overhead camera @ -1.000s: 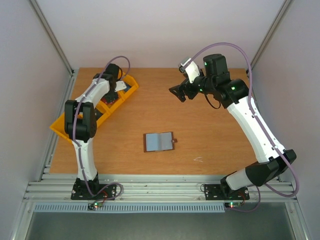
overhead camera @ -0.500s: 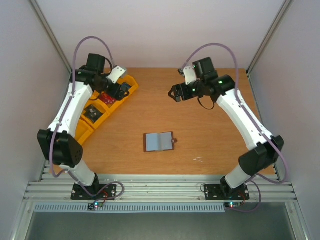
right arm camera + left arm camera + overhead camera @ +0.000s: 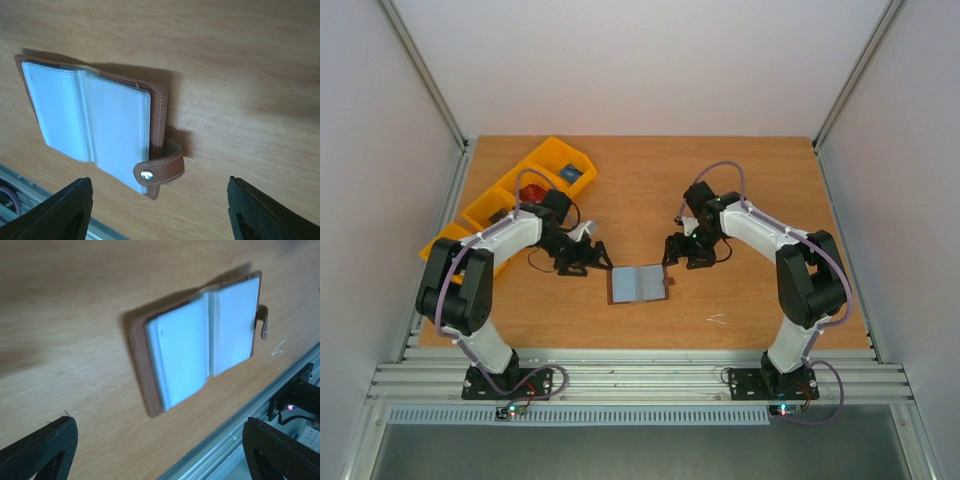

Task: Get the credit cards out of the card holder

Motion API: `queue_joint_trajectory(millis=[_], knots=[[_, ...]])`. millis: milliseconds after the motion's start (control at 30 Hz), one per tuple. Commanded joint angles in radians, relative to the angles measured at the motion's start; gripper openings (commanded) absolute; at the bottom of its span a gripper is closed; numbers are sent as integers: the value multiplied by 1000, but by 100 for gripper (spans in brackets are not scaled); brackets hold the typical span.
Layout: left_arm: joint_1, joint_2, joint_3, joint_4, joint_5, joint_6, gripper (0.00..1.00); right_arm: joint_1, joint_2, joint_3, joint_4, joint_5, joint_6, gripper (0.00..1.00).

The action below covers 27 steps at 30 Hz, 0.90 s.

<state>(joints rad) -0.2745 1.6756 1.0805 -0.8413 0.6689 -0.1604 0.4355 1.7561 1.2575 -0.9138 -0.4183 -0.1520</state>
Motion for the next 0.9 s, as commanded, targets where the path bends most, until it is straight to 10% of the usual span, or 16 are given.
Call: queue_joint_trajectory(millis=[0, 400, 567, 733, 867], knots=[[-40, 68, -41, 161, 91, -125, 91, -6, 53, -56, 132, -113, 33, 74], [-113, 280, 30, 179, 134, -101, 83, 2, 175, -142, 379, -477, 40, 60], [-120, 288, 60, 162, 148, -80, 73, 26, 210, -143, 511, -602, 120, 42], [-120, 255, 95, 117, 122, -39, 69, 29, 171, -139, 540, -610, 150, 2], [-109, 150, 162, 25, 111, 72, 75, 19, 77, -81, 409, -572, 93, 1]])
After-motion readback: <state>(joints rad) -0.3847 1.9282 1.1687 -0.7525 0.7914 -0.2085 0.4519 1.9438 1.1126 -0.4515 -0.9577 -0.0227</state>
